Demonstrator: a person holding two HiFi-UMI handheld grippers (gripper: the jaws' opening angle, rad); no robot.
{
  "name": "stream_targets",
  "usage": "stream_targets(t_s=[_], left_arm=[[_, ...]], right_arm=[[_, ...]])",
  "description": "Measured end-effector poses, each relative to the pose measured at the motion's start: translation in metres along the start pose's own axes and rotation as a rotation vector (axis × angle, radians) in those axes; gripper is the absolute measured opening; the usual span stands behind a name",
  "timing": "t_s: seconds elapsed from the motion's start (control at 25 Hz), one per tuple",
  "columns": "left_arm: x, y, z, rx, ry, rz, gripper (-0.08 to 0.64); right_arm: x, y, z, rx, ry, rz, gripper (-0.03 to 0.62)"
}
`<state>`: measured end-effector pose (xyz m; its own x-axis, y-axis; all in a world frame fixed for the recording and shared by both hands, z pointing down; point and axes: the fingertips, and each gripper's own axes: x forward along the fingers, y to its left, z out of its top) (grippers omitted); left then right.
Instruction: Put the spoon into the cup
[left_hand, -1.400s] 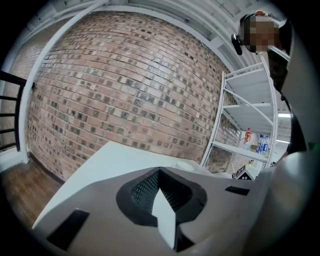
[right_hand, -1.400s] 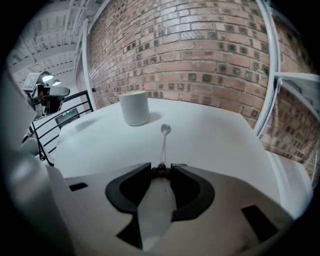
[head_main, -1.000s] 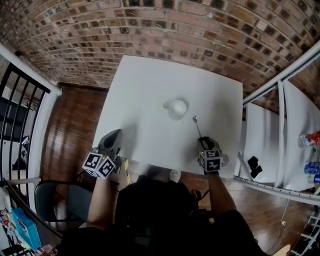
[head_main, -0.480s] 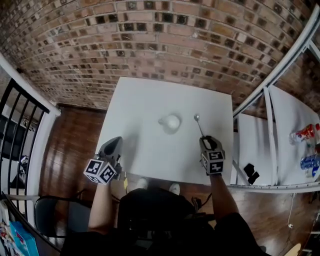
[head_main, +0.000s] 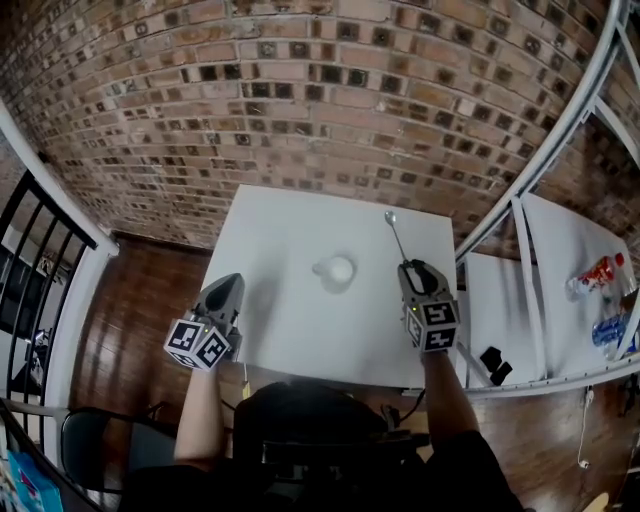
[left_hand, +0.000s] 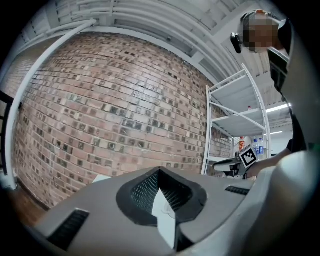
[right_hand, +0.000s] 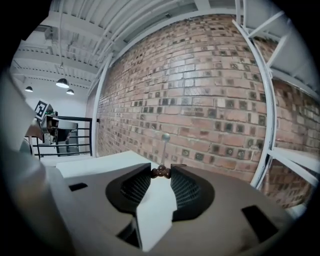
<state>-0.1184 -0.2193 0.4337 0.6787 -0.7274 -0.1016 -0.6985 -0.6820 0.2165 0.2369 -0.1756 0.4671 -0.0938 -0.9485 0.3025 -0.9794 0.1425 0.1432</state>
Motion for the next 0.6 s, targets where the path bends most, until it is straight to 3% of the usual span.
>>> stream_targets(t_s=[0.24, 0.6], left_arm=[[0.002, 0.006, 0.002, 0.007, 0.003, -0.007, 0.003], [-0.005, 0.008, -0.001, -0.004, 0.005, 0.013, 0.003]], right_arm=[[0.009, 0.021, 0.009, 0.01, -0.012, 0.067, 0.126], [0.025, 0.06, -0.028, -0.019, 0.096, 0.211, 0.126]])
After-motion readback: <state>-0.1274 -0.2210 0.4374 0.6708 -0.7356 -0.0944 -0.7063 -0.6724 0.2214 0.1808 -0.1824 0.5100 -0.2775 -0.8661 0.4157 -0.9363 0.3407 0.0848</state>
